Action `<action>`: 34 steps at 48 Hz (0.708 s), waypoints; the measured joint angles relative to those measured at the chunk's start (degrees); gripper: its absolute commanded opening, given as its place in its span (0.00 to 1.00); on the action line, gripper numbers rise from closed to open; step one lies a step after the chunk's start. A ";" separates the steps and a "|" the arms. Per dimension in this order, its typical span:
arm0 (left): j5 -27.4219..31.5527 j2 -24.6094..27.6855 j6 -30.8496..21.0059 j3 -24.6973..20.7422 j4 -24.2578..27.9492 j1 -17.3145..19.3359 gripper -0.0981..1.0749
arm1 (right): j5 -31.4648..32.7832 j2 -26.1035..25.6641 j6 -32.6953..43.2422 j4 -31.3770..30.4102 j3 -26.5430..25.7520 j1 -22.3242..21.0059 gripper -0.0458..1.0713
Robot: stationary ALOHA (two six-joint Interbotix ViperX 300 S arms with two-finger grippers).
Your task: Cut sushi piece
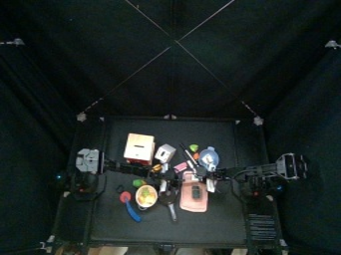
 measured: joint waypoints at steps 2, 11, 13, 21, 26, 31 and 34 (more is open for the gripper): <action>0.09 0.00 0.00 0.00 0.00 0.00 0.44 | 0.00 -0.09 0.00 0.00 -0.09 0.00 0.31; 0.18 -1.05 0.00 0.18 0.00 0.00 0.44 | 2.55 -1.49 0.00 -0.09 -1.14 0.00 0.31; 0.26 -1.67 0.00 0.26 0.09 0.00 0.44 | 3.69 -2.29 0.00 -0.18 -1.67 0.00 0.31; 0.53 -4.31 0.00 0.35 0.35 -0.26 0.44 | 6.94 -6.06 0.09 -0.35 -2.90 0.00 0.31; 0.62 -6.06 0.00 0.44 0.53 -0.88 0.44 | 8.00 -9.05 0.09 -0.09 -3.16 0.35 0.31; 0.62 -6.86 0.00 0.53 0.88 -1.85 0.44 | 8.09 -11.25 0.18 0.79 -3.16 2.29 0.31; 0.62 -6.86 0.00 0.53 1.05 -2.72 0.44 | 8.09 -12.04 0.09 1.23 -3.16 3.52 0.31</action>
